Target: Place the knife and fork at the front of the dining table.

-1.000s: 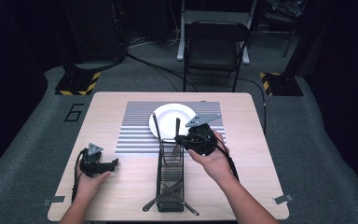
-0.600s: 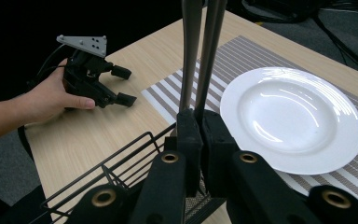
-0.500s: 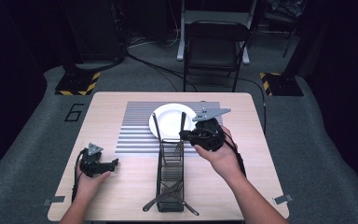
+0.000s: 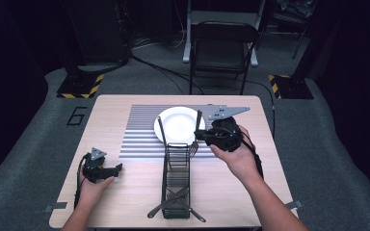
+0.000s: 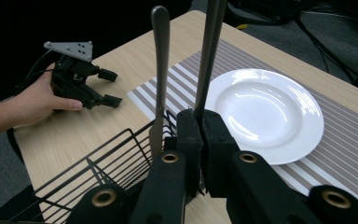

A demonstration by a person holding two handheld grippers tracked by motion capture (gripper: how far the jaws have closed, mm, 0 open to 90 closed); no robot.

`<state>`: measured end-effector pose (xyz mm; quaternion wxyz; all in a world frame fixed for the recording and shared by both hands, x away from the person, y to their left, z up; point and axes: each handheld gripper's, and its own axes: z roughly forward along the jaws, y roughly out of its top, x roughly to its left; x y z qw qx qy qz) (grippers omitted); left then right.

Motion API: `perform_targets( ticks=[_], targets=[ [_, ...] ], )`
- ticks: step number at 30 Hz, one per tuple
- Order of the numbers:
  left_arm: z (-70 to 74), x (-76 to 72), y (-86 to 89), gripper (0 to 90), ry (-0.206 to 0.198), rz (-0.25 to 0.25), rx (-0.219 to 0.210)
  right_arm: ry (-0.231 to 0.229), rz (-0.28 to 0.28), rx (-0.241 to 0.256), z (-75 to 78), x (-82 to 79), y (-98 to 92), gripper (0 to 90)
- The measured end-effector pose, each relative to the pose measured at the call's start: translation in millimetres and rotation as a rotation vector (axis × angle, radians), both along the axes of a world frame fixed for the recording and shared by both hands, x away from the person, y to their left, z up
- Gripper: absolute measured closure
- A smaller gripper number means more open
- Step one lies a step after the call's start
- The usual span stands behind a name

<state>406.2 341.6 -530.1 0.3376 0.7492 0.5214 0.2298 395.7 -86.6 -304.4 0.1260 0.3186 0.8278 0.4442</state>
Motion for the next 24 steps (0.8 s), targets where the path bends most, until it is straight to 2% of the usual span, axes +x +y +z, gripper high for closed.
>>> perform_targets(
  ticks=[12, 24],
  targets=[
    [0.0, 0.0, 0.0, 12.4, -0.001, 0.0, 0.0, -0.009, -0.075, -0.024, -12.6, 8.0, -17.3, 87.5],
    [0.0, 0.0, 0.0, 12.4, 0.0, 0.0, 0.0, -0.022, -0.17, -0.069, -47.9, 18.9, -31.0, 87.5]
  ],
)
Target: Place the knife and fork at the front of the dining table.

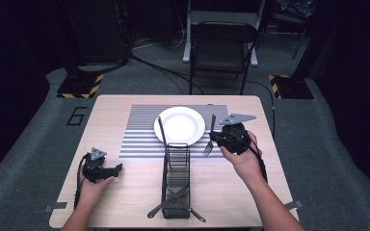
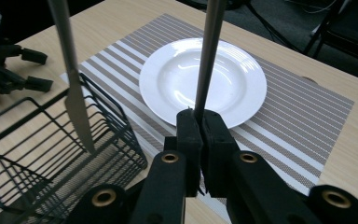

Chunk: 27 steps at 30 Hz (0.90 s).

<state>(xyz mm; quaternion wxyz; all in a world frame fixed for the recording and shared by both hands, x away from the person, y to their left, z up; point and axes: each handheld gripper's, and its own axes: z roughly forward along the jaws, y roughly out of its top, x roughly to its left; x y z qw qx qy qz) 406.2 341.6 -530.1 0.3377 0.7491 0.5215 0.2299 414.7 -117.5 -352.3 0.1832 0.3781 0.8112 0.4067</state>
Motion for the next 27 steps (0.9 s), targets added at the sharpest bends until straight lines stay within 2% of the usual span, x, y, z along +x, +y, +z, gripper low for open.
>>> perform_targets(
  ticks=[12, 27],
  targets=[
    [0.0, 0.0, 0.0, 12.4, 0.0, 0.0, 0.0, -0.002, -0.059, 0.013, -25.2, 9.4, -10.7, 87.5],
    [0.0, 0.0, 0.0, 12.4, 0.0, 0.0, 0.0, 0.016, -0.109, 0.02, -54.1, 21.3, -13.0, 87.5]
  ],
)
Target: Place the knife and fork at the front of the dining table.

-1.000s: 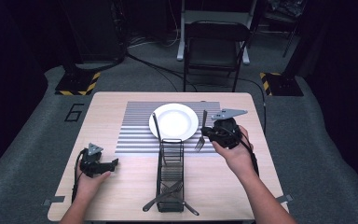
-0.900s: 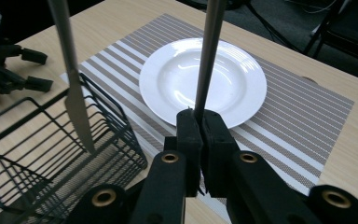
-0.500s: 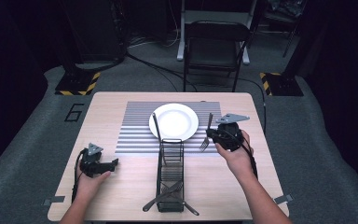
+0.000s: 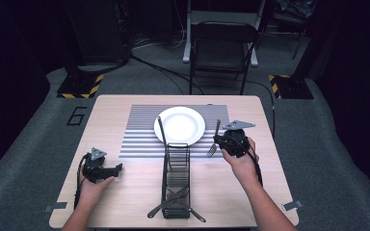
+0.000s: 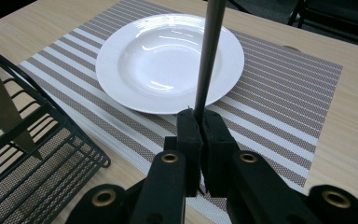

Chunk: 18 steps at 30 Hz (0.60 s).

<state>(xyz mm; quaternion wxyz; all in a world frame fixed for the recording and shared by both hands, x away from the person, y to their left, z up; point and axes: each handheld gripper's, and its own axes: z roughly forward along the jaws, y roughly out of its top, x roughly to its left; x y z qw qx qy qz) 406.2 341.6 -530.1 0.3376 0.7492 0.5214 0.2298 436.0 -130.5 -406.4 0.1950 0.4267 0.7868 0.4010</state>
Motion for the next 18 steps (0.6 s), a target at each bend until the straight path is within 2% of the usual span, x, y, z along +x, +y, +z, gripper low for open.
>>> perform_targets(
  ticks=[18],
  targets=[
    [0.0, 0.0, -0.1, 12.5, 0.001, 0.001, 0.0, 0.006, -0.045, 0.001, -27.3, 12.5, -0.8, 87.4]
  ],
)
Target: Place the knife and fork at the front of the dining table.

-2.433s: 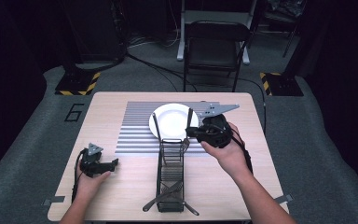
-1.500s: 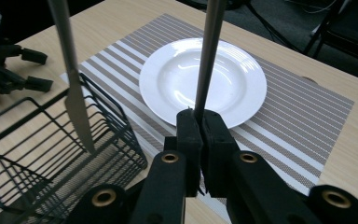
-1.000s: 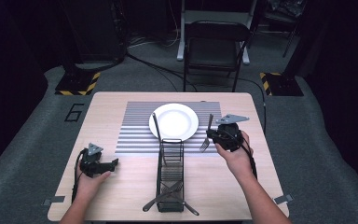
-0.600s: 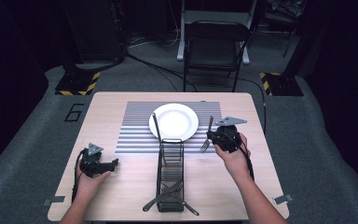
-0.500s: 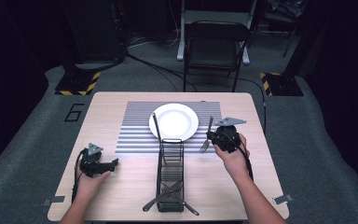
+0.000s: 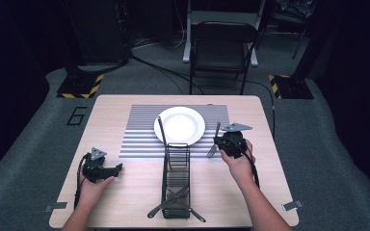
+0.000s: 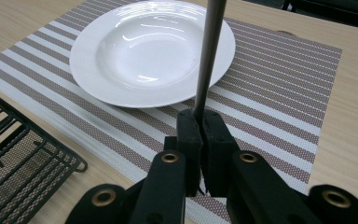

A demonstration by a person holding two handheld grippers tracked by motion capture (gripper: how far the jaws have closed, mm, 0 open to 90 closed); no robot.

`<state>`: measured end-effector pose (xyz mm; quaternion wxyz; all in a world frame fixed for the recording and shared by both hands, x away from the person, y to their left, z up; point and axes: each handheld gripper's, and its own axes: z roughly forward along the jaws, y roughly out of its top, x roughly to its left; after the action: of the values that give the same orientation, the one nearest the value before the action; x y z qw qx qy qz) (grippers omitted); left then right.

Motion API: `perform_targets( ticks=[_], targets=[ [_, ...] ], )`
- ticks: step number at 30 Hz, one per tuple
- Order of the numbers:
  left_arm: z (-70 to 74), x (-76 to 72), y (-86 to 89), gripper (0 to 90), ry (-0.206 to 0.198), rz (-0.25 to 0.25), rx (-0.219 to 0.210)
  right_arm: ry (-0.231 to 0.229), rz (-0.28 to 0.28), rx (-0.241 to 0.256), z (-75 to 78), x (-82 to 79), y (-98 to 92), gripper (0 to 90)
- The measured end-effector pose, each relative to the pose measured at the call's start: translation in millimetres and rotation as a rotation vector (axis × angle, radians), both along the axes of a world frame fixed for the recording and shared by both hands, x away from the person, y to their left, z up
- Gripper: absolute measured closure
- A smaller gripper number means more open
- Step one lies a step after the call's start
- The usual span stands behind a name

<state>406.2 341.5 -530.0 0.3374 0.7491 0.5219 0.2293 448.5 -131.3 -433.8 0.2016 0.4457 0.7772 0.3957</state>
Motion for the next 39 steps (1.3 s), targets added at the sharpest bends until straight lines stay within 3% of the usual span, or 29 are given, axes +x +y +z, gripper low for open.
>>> perform_targets(
  ticks=[16, 29, 39],
  targets=[
    [0.0, 0.1, 0.0, 12.5, -0.001, 0.0, 0.0, 0.006, -0.018, 0.036, -8.8, 3.0, -4.0, 87.1],
    [0.0, 0.0, -0.1, 12.5, 0.0, 0.001, 0.0, 0.006, -0.059, 0.022, -16.1, 11.7, 0.3, 86.5],
    [0.1, 0.1, -0.2, 12.6, -0.001, 0.001, 0.001, 0.057, -0.135, 0.092, -22.7, 32.7, 1.4, 86.4]
  ],
)
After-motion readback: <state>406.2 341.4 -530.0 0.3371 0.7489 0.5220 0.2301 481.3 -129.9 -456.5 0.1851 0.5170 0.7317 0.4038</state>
